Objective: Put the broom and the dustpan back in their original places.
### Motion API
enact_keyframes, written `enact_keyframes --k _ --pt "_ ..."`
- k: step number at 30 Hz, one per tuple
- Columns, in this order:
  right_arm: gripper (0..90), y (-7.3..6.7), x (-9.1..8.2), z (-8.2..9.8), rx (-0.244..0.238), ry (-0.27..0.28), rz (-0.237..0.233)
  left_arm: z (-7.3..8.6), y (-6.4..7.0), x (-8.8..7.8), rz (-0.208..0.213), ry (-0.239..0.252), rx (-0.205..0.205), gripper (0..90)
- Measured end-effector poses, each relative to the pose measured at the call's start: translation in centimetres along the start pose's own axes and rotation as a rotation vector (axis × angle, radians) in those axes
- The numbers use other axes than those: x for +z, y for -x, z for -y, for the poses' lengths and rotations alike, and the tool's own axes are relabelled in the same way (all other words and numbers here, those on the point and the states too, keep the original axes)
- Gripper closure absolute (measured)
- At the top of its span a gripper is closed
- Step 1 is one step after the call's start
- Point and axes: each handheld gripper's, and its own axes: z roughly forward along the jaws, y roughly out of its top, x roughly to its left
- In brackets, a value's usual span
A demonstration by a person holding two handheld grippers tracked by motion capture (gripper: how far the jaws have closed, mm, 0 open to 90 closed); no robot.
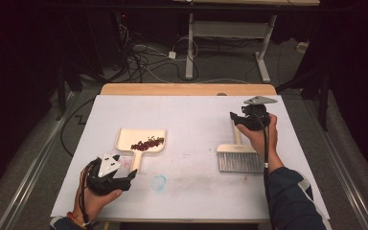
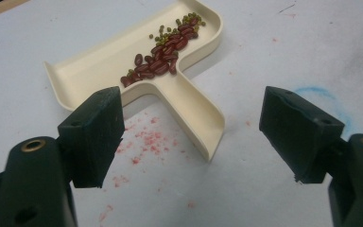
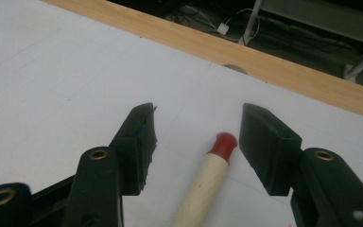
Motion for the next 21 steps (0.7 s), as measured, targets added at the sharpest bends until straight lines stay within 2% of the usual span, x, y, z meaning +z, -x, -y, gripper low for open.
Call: enact_keyframes --k 3,6,8,12,16,21 --pt "45.8 0.0 -0.4 0.3 0.020 0.018 0.002 0.1 0.2 0.2 -0.010 -0.025 0.020 22.9" --pt "45.6 -0.1 -0.6 0.6 0.017 0.030 -0.008 0.1 0.6 0.3 -0.019 -0.030 0.049 22.9" --pt "45.1 -0.2 -0.7 0.7 0.005 0.030 0.003 0.1 0.7 0.3 -0.017 -0.032 0.059 22.9" --pt "42.7 -0.3 -1.0 1.0 0.023 0.054 0.023 0.0 1.2 0.3 -0.059 -0.042 0.095 23.4" --pt "38.9 -0.2 -1.4 1.0 0.031 0.076 0.020 0.0 1.3 0.3 -0.043 -0.031 0.104 23.2" --pt "30.5 -0.5 -2.6 0.7 0.033 0.126 -0.017 0.0 1.4 0.4 -0.037 -0.027 0.108 22.9"
